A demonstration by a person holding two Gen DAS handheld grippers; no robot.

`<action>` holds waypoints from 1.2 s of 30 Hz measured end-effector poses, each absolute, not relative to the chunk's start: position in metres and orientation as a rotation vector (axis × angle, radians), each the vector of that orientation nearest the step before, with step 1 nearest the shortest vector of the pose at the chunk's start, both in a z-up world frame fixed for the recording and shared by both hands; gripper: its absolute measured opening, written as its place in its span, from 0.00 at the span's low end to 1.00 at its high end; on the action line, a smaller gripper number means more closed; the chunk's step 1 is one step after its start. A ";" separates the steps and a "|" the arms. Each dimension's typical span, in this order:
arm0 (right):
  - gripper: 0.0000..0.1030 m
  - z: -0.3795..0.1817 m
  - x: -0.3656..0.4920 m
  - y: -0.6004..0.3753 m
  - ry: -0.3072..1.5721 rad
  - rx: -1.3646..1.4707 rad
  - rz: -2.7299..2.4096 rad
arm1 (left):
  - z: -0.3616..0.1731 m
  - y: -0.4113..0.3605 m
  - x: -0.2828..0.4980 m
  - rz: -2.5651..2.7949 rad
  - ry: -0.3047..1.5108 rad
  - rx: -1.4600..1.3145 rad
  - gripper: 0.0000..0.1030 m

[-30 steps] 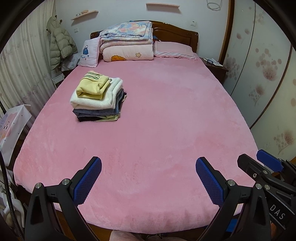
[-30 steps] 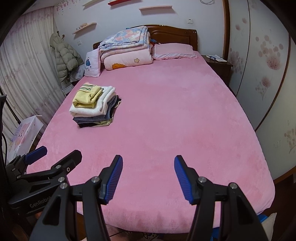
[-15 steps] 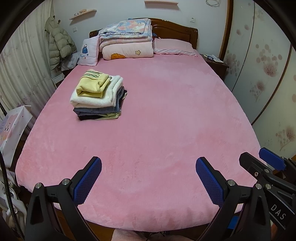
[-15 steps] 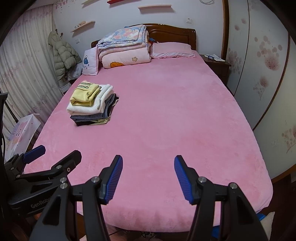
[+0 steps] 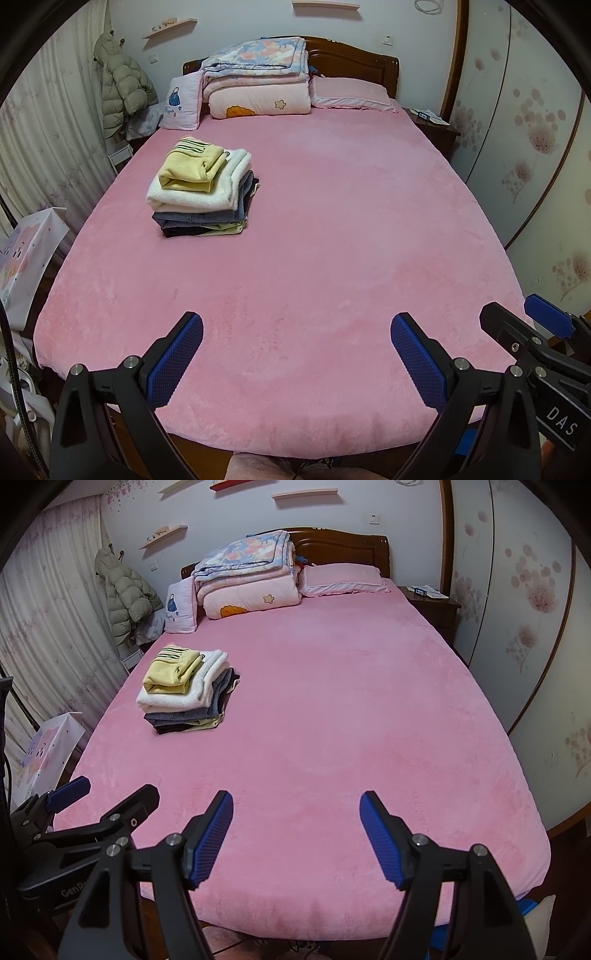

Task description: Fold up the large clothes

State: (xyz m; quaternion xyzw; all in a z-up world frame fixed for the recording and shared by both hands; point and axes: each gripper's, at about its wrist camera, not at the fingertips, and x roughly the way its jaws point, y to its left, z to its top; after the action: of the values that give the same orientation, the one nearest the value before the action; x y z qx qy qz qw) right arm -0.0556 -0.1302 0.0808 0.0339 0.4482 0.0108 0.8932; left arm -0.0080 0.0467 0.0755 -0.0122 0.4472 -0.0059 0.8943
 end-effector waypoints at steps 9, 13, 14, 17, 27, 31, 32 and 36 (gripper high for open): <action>0.71 0.080 -0.057 -0.135 0.955 0.095 0.016 | 0.074 0.046 -0.008 -0.016 0.931 -0.019 0.98; 0.71 0.080 -0.057 -0.136 0.953 0.095 0.013 | 0.073 0.046 -0.008 -0.018 0.932 -0.022 0.98; 0.71 0.080 -0.057 -0.137 0.955 0.096 0.013 | 0.073 0.046 -0.009 -0.018 0.934 -0.022 0.98; 0.71 0.081 -0.056 -0.138 0.959 0.097 0.013 | 0.073 0.047 -0.008 -0.015 0.936 -0.021 0.98; 0.71 0.077 -0.054 -0.140 0.963 0.095 0.019 | 0.070 0.047 -0.008 -0.006 0.948 -0.024 0.98; 0.71 0.076 -0.054 -0.141 0.969 0.097 0.018 | 0.070 0.045 -0.008 -0.005 0.954 -0.021 0.98; 0.71 0.075 -0.054 -0.141 0.969 0.098 0.019 | 0.071 0.044 -0.008 -0.005 0.954 -0.022 0.98; 0.71 0.075 -0.054 -0.141 0.967 0.097 0.019 | 0.070 0.045 -0.009 -0.003 0.957 -0.025 0.98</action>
State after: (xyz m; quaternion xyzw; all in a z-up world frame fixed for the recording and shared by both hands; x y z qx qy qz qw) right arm -0.0538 -0.1409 0.0745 0.0467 0.4647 0.0089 0.8842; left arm -0.0086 0.0445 0.0702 -0.0118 0.4603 -0.0012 0.8877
